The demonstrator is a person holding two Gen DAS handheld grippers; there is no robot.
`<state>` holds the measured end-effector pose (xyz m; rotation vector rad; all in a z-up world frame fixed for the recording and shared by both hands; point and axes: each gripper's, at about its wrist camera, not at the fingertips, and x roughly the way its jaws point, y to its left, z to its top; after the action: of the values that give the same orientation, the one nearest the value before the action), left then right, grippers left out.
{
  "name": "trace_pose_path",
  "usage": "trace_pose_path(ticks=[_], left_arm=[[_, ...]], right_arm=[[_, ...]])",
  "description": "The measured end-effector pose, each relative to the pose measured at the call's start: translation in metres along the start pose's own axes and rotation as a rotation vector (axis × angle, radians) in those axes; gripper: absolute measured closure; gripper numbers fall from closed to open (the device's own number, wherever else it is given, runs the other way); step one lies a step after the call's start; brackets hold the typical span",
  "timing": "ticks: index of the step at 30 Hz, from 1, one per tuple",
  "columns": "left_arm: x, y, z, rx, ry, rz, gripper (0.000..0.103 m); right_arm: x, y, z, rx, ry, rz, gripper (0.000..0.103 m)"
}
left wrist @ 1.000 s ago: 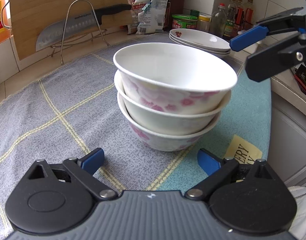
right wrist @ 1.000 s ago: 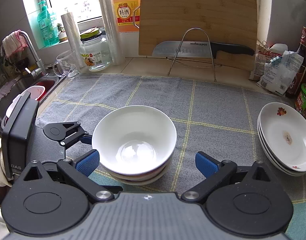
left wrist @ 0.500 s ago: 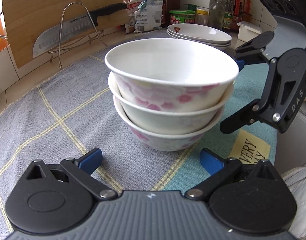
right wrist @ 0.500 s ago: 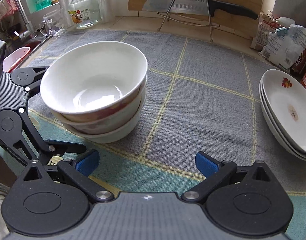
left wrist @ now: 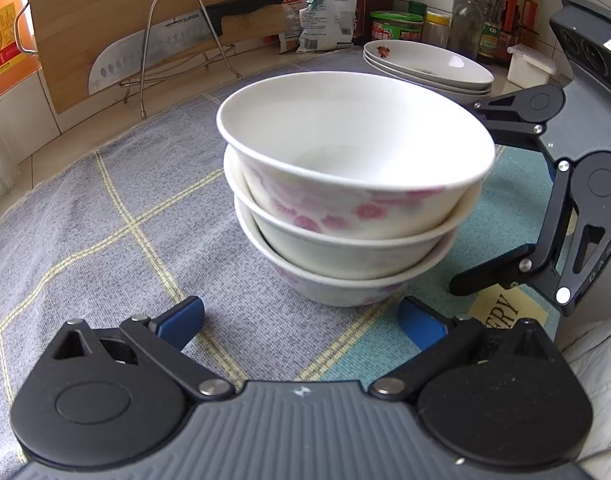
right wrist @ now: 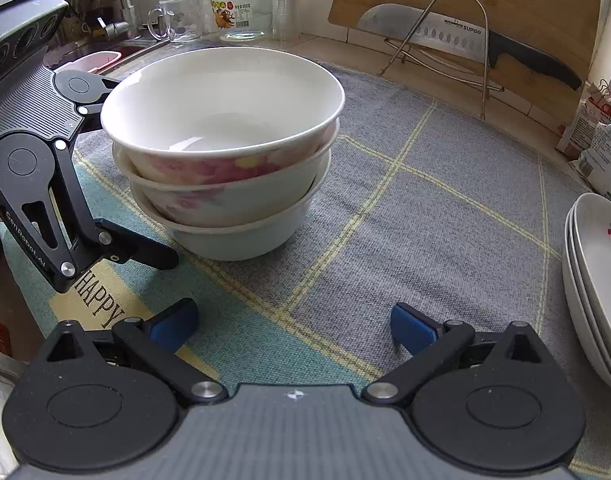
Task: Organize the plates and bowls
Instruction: 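Grasp the three-bowl stack from opposite sides with both grippers, then carry the bowl stack with both grippers over the flower-print plate stack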
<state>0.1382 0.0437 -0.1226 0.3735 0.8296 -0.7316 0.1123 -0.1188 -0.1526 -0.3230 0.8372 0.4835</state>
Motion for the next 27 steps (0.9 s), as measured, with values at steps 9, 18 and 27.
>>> trace_pose_path(ticks=[9, 18, 27], left_arm=[[-0.007, 0.005, 0.006, 0.161, -0.026, -0.094, 0.009], [-0.012, 0.03, 0.016, 0.326, -0.071, -0.271, 0.019], [-0.009, 0.035, 0.018, 0.396, -0.089, -0.361, 0.021]], right_arm=[[0.001, -0.006, 0.018, -0.097, -0.013, 0.092, 0.0], [0.006, 0.004, 0.051, -0.197, -0.023, 0.143, 0.009], [-0.001, 0.004, 0.057, -0.226, 0.001, 0.168, 0.011]])
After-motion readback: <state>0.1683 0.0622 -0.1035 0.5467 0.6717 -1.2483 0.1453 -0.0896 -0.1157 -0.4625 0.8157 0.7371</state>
